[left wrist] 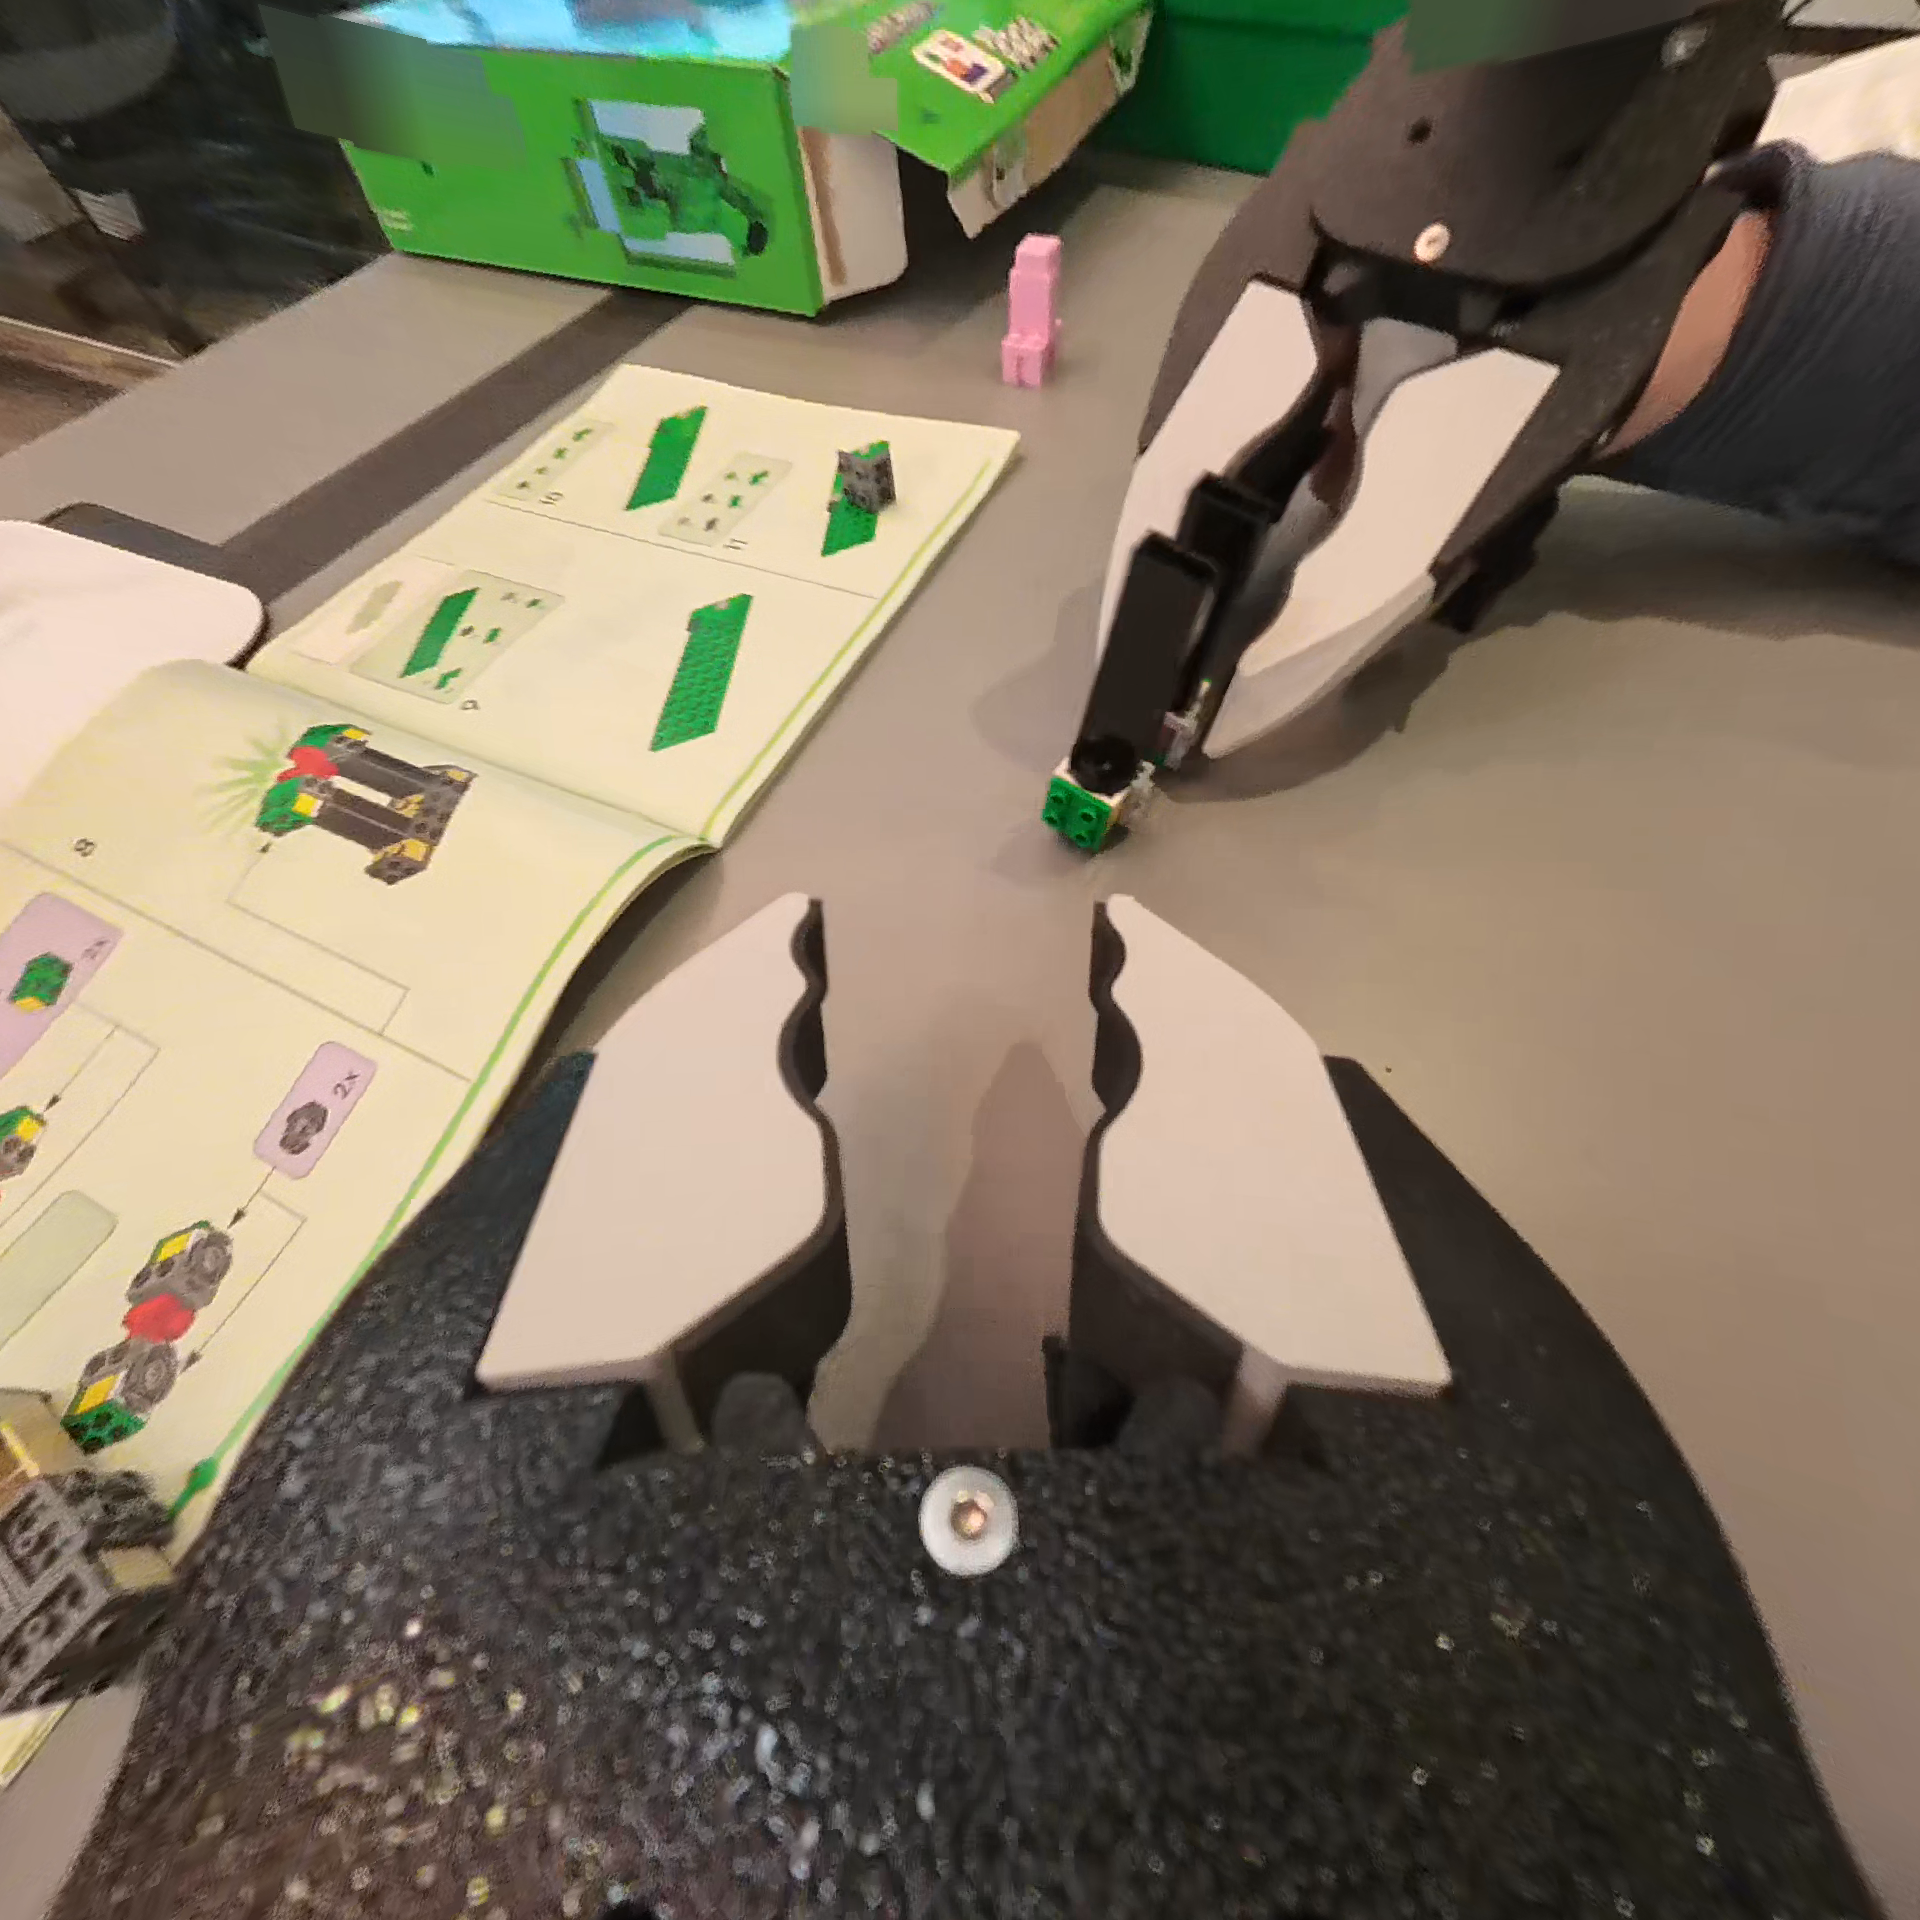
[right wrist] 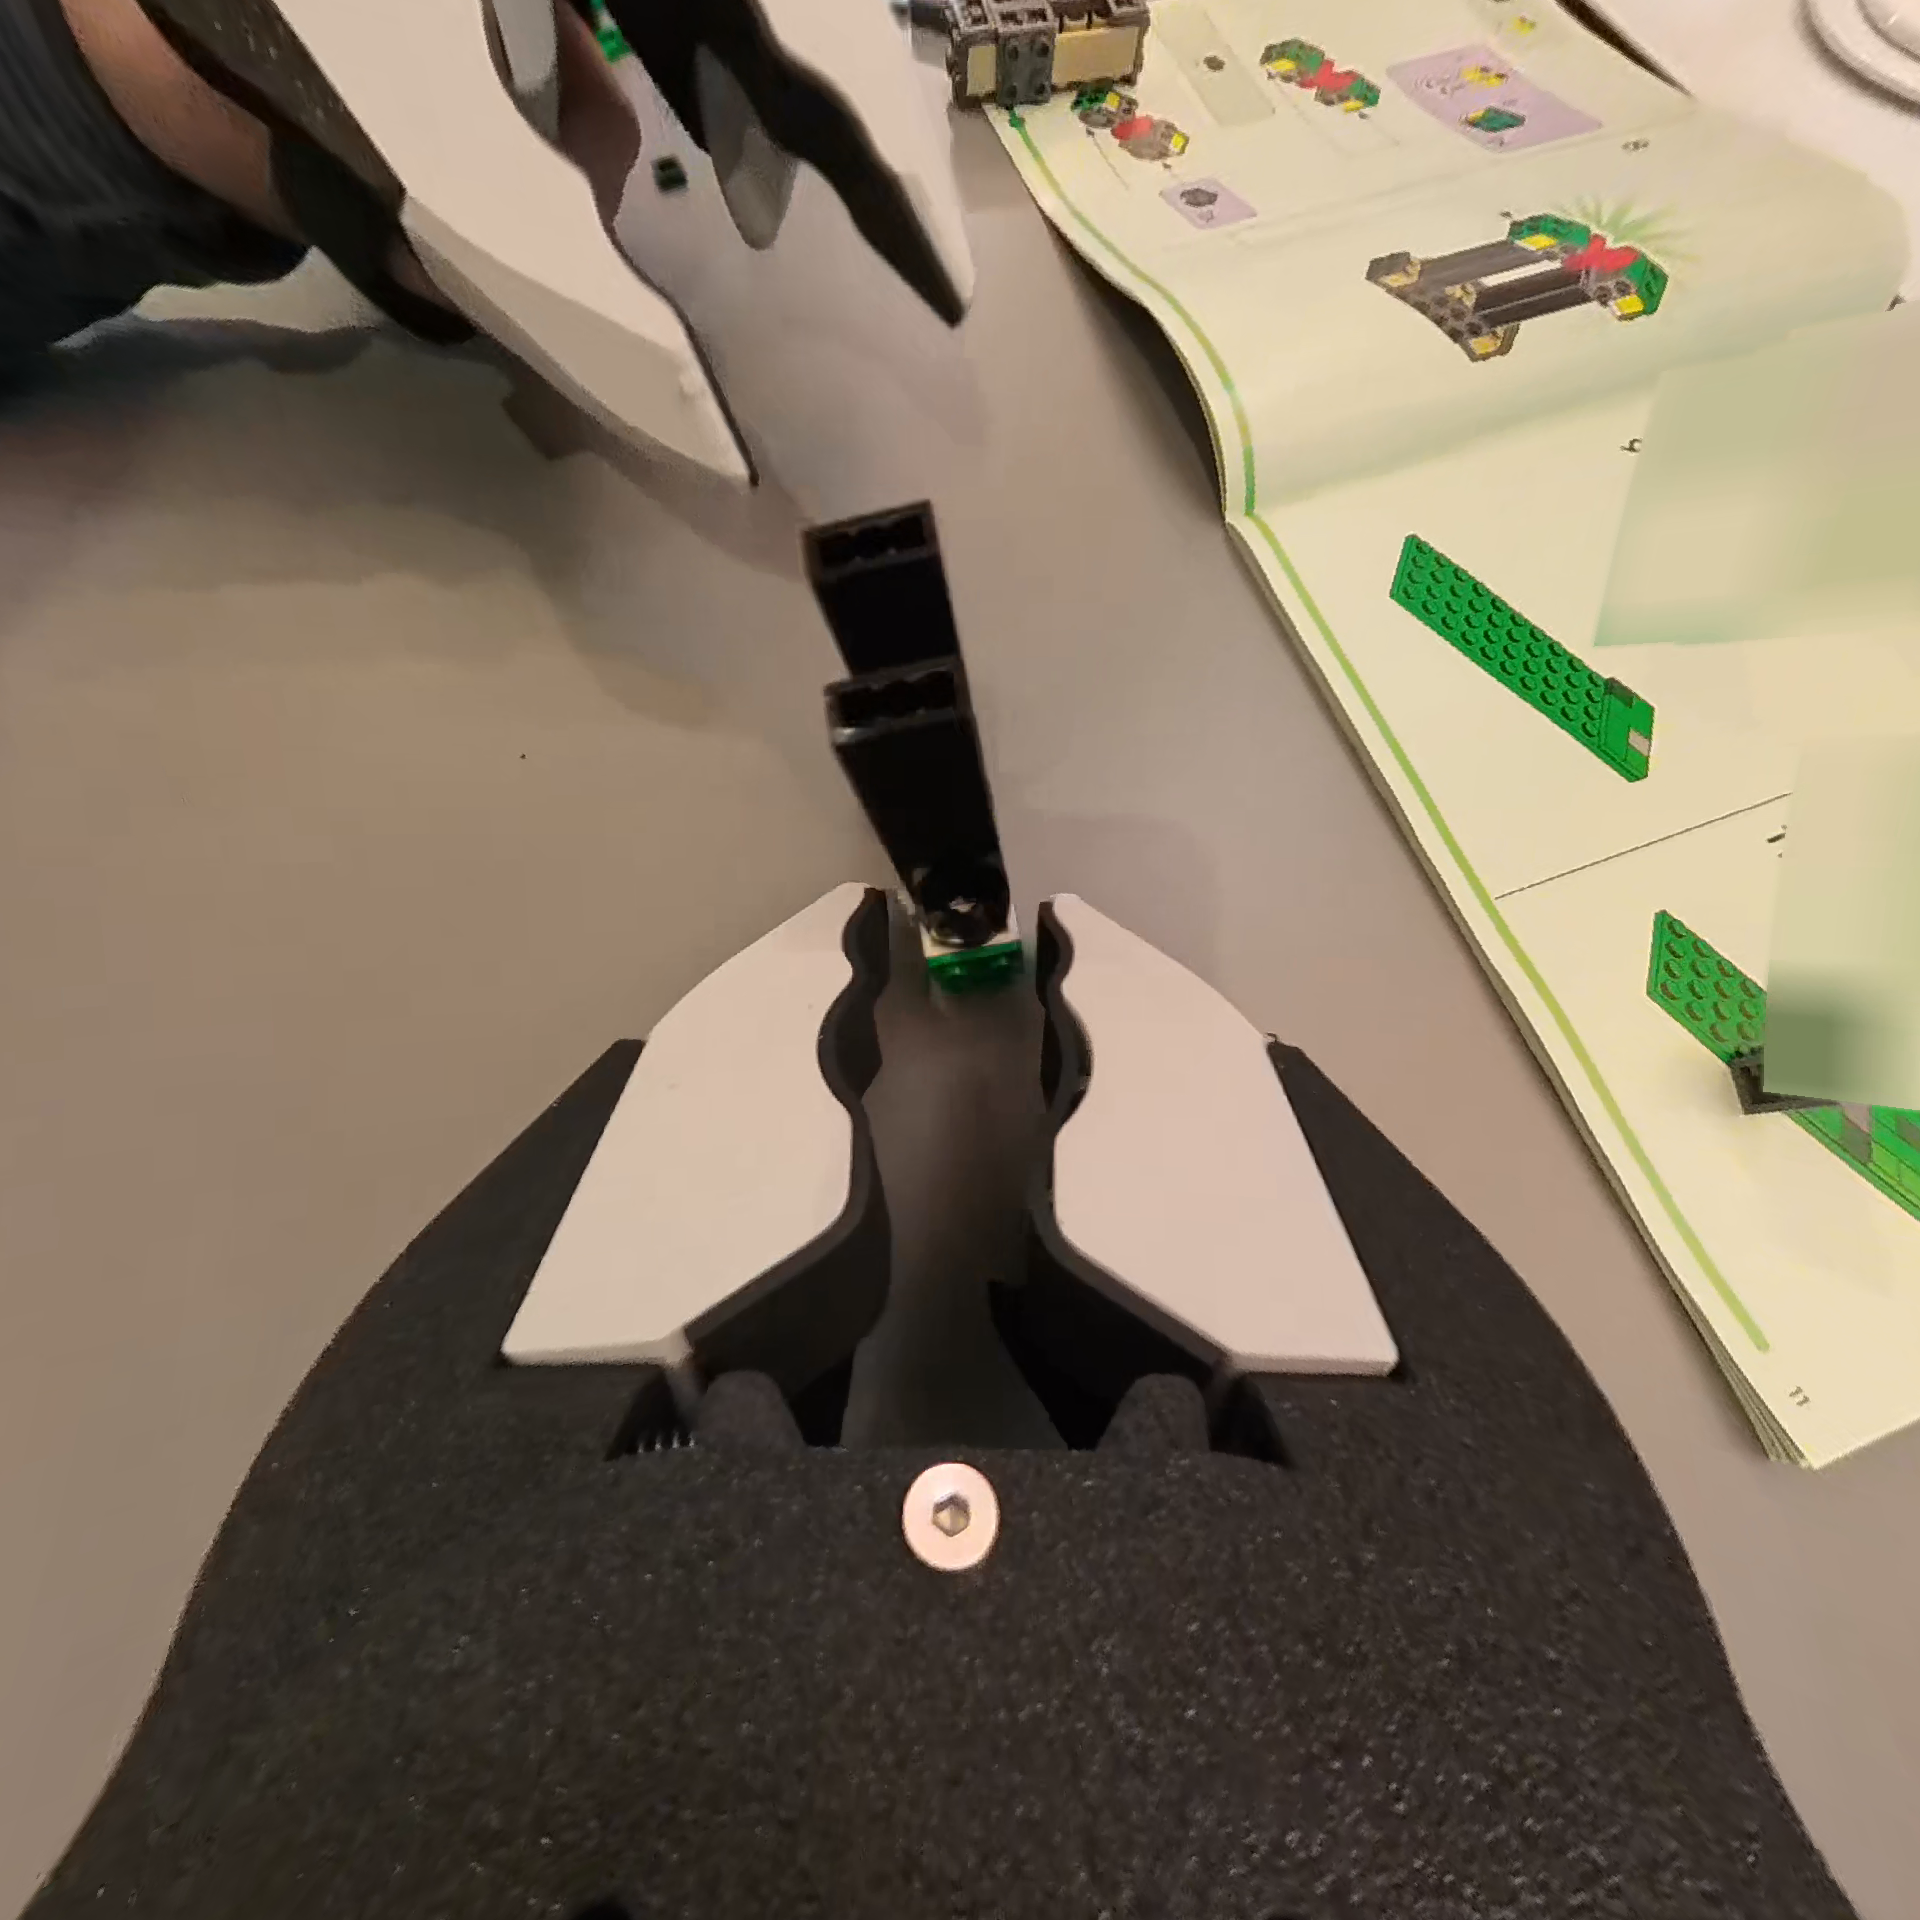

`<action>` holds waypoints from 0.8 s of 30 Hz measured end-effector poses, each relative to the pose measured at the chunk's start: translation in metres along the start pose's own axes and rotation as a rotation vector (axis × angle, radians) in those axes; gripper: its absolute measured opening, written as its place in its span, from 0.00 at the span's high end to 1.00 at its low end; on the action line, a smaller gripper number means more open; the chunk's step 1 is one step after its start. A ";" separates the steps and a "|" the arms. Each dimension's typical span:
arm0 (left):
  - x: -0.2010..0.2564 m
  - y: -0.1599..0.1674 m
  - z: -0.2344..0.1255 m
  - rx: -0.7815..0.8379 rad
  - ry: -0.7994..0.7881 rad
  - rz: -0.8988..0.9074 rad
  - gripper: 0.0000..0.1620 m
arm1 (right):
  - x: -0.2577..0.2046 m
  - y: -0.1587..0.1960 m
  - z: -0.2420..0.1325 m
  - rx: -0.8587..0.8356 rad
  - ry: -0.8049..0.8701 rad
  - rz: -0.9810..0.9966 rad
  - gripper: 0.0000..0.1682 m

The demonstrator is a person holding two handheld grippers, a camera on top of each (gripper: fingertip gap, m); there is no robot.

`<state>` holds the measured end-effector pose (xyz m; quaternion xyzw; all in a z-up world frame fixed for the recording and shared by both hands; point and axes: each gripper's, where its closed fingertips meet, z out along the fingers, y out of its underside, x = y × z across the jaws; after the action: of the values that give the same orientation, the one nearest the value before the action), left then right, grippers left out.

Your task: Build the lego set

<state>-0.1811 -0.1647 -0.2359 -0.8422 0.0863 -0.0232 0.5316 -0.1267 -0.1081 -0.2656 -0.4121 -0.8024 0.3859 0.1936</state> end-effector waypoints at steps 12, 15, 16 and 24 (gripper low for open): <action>0.001 -0.001 -0.005 0.022 0.014 -0.019 0.67 | -0.010 0.006 -0.002 -0.027 -0.018 -0.085 0.78; -0.001 0.003 -0.005 -0.009 -0.011 0.013 0.67 | -0.014 0.010 -0.007 -0.029 -0.021 -0.128 0.78; -0.002 0.003 -0.006 -0.012 -0.025 0.023 0.67 | -0.014 0.011 -0.009 -0.029 -0.021 -0.134 0.77; -0.021 -0.012 -0.012 0.090 -0.218 0.047 0.67 | 0.064 0.006 -0.049 0.165 0.348 0.119 0.78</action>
<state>-0.2022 -0.1666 -0.2191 -0.8127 0.0466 0.0770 0.5757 -0.1299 -0.0318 -0.2401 -0.5022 -0.6966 0.3840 0.3392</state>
